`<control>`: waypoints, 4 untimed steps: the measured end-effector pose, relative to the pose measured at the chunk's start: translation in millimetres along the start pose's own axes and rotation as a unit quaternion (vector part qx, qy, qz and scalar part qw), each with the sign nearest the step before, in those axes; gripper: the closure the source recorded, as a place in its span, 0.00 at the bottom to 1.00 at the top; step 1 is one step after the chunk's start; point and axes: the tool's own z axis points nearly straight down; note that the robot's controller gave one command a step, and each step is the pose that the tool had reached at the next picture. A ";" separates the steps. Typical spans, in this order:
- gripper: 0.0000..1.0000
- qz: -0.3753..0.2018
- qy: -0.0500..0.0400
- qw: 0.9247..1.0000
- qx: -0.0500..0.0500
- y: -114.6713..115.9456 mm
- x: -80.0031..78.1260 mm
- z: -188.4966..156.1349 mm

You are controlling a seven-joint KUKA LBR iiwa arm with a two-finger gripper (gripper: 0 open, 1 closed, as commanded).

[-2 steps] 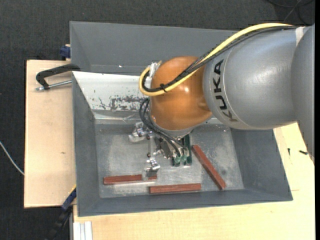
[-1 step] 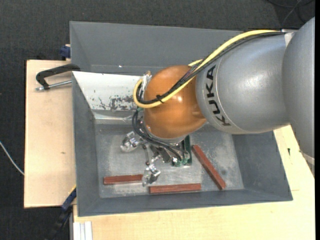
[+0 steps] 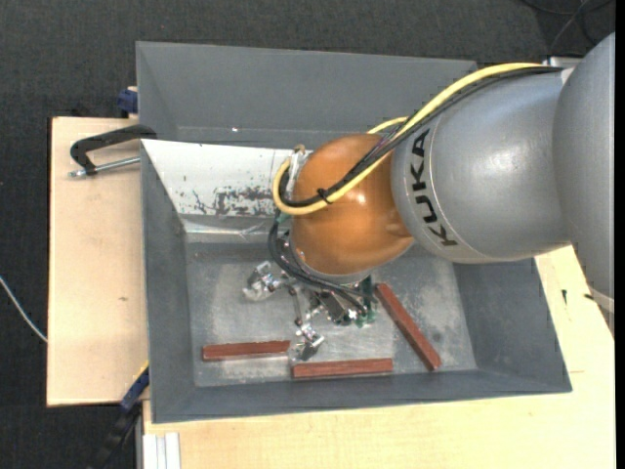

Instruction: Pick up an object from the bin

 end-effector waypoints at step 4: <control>1.00 -0.136 0.006 0.991 0.000 -9.8 12.2 53.5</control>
Offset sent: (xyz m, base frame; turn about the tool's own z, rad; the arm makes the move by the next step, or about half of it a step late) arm -0.0031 -0.0185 -0.0698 -0.2731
